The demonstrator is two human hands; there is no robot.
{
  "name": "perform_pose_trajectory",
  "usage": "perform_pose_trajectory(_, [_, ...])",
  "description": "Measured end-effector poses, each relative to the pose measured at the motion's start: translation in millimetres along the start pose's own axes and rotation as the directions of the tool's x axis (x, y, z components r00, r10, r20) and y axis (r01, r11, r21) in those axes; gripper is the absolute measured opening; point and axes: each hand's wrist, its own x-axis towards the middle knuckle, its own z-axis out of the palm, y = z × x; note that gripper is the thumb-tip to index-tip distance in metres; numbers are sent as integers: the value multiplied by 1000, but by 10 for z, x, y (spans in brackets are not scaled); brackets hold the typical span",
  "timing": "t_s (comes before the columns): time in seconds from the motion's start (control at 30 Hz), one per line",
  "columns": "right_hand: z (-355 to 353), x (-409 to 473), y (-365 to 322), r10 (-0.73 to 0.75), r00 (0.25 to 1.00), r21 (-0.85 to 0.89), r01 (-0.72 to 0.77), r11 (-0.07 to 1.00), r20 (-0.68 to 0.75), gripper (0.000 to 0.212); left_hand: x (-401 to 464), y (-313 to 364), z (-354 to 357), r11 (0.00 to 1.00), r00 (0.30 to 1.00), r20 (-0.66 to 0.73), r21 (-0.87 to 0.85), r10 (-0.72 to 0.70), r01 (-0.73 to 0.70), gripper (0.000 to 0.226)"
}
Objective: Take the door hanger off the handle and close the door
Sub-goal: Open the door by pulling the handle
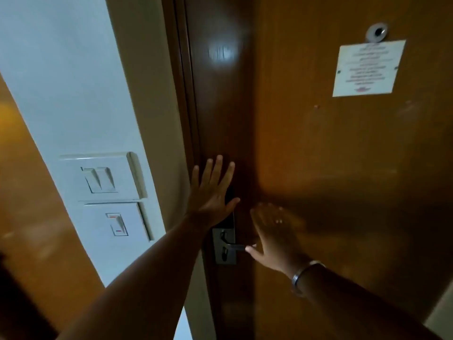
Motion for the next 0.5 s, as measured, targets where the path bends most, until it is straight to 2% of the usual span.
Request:
perform_pose_trajectory(0.07, [269, -64, -184, -17, 986, 7, 16, 1000, 165, 95, -15, 40, 99, 999, 1000, 21, -51, 7, -6, 95])
perform_pose_trajectory(0.13, [529, -113, -398, 20, 968, 13, -24, 1000, 249, 92, -57, 123, 228, 997, 999, 39, -72, 3, 0, 96])
perform_pose_trajectory(0.3, [701, -20, -741, 91, 959, 12, -98, 995, 270, 78, -26, 241, 483, 971, 988, 28, -178, -155, 157, 98])
perform_pose_trajectory(0.5, [776, 42, -763, 108, 952, -36, -101, 994, 287, 78, -6, 195, 692, 974, 993, -13, -193, -120, 115, 93])
